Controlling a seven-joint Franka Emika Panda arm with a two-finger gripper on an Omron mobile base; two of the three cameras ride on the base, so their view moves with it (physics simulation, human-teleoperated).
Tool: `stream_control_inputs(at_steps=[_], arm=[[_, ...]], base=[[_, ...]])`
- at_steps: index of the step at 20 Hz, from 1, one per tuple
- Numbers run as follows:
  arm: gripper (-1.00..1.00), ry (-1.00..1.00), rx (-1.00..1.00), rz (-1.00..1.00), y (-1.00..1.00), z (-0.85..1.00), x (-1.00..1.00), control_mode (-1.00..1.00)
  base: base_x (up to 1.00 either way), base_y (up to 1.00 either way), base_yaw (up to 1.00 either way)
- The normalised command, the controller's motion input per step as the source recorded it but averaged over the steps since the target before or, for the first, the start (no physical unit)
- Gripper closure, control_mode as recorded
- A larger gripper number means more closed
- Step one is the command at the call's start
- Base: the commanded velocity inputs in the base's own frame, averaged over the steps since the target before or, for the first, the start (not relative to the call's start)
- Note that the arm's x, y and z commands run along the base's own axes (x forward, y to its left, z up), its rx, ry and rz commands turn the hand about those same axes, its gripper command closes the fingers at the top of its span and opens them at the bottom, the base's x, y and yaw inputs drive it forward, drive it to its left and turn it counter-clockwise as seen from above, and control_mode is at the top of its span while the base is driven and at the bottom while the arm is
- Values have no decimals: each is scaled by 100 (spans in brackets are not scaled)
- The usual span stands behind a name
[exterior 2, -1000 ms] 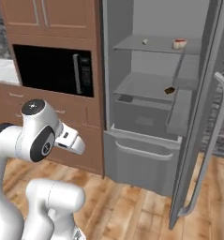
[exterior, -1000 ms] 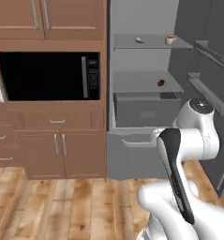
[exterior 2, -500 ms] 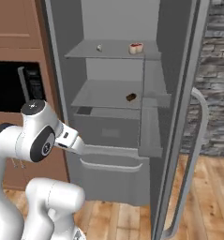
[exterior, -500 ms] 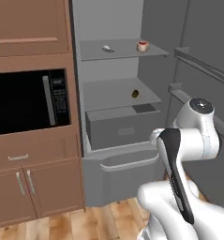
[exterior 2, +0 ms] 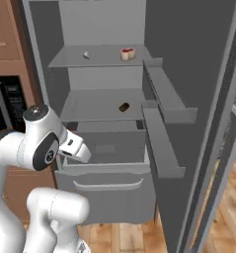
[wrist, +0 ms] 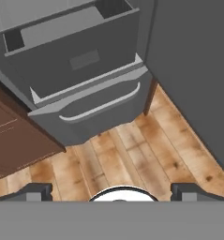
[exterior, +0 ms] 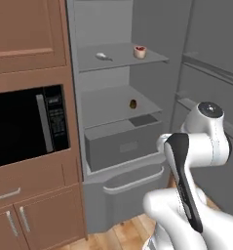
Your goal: Gather the sweet potato and bell pepper from the fridge and place them on a tray on the dining counter. Then gather the steak and fish from the fridge and place them on the other tray.
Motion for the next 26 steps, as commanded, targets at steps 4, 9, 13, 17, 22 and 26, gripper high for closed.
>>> stream_control_inputs(at_steps=[4, 9, 13, 17, 22, 26], arm=[[-100, 0, 0, 0, 0, 0, 0, 100], [-100, 0, 0, 0, 0, 0, 0, 100], [-100, 0, 0, 0, 0, 0, 0, 100], [-100, 0, 0, 0, 0, 0, 0, 100], [-100, 0, 0, 0, 0, 0, 0, 100], [-100, 0, 0, 0, 0, 0, 0, 100]], base=[[57, 53, -27], [61, 56, -25], [63, 39, -20], [81, 1, -8], [84, -7, 0], [65, -37, 1]])
